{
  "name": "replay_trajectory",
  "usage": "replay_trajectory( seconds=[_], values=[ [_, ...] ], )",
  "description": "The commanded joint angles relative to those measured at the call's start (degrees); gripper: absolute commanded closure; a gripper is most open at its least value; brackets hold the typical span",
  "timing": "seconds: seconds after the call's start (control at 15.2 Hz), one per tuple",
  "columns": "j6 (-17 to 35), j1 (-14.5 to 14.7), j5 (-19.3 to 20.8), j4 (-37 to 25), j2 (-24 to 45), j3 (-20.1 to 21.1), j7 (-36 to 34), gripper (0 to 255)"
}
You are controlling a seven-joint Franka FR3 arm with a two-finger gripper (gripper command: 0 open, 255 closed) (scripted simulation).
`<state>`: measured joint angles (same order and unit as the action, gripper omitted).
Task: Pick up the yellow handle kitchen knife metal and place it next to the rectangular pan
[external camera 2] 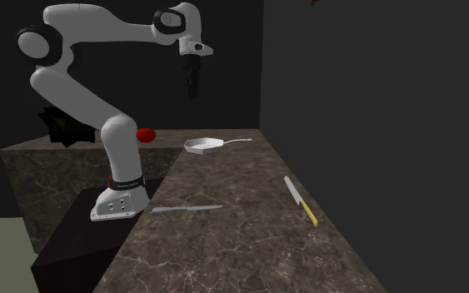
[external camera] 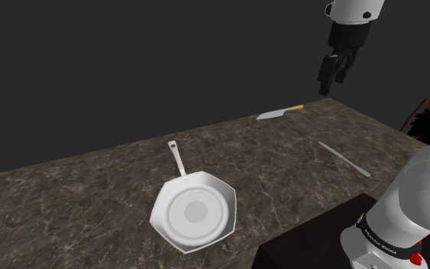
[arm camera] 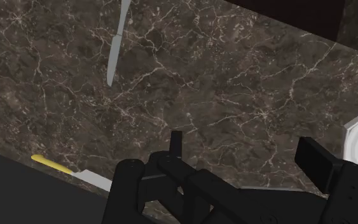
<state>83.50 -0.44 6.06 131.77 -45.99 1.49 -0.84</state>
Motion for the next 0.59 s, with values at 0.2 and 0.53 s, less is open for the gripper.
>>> replay_trajectory(
  seconds=[0.2, 0.53],
  values=[
    [3.69, 0.45, 3.07, 3.42, -0.69, -4.67, 7.49, 0],
    [10.51, 1.06, 8.08, 7.07, 0.68, -12.82, 19.75, 0]
  ],
)
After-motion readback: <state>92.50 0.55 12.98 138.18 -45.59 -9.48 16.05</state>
